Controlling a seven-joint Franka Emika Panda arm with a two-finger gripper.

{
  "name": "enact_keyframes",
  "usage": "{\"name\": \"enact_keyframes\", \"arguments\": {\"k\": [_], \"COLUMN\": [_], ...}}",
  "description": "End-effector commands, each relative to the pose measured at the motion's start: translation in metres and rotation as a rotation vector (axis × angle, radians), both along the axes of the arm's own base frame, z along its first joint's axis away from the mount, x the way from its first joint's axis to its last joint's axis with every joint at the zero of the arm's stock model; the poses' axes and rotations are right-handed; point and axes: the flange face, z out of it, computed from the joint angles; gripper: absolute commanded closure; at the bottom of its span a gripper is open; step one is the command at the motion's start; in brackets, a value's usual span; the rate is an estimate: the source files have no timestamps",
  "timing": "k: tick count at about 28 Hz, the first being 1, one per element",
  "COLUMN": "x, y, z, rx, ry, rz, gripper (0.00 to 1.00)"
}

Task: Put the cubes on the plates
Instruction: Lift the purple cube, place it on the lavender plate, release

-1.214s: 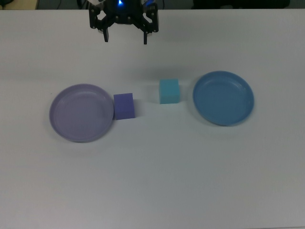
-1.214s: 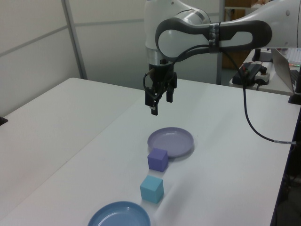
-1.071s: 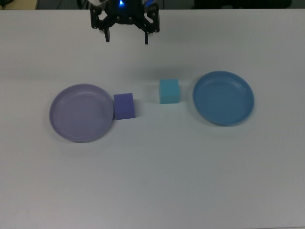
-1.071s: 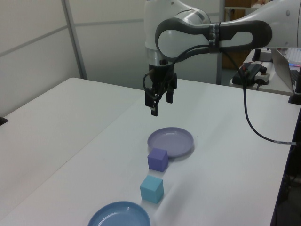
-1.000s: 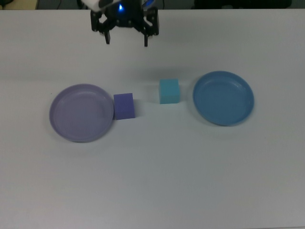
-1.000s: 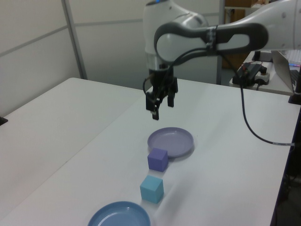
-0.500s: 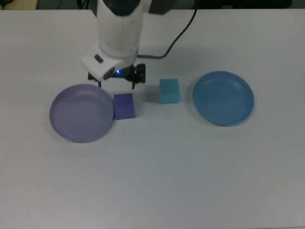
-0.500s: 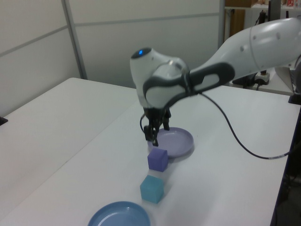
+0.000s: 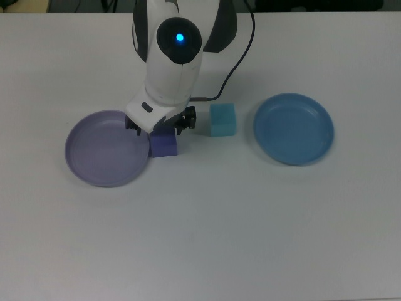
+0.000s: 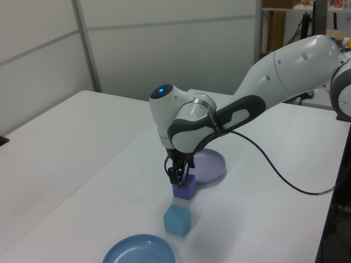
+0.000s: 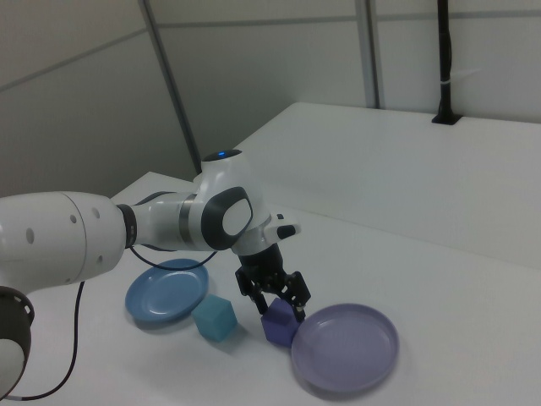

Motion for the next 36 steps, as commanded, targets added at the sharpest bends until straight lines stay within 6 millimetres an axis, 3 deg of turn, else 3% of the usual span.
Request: {"name": "enact_keyframes", "arguments": {"k": [1, 3, 11, 14, 15, 19, 22, 23, 26, 27, 31, 35, 36], "x": [0.001, 0.002, 0.001, 0.001, 0.002, 0.001, 0.002, 0.002, 0.003, 0.004, 0.01, 0.01, 0.01], "y": [-0.001, -0.001, 0.002, 0.002, 0.0, -0.008, -0.033, -0.054, -0.087, -0.106, -0.124, -0.14, -0.14], "z": [-0.01, -0.015, -0.02, -0.01, 0.006, 0.033, 0.036, 0.034, 0.03, 0.026, 0.021, 0.014, 0.014], "rx": [-0.003, -0.001, -0.009, 0.005, 0.021, 0.096, 0.095, 0.092, 0.09, 0.089, 0.095, 0.098, 0.098], "ry": [-0.026, -0.026, -0.018, -0.031, -0.051, -0.081, -0.086, -0.087, -0.087, -0.091, -0.149, -0.152, -0.152], "rz": [0.023, 0.026, 0.037, 0.021, 0.004, -0.048, -0.078, -0.093, -0.114, -0.125, -0.142, -0.165, -0.165], "gripper": [0.09, 0.14, 0.57, 0.58, 0.58, 0.58, 0.58, 0.58, 0.58, 0.57, 0.5, 0.03, 0.0]}}
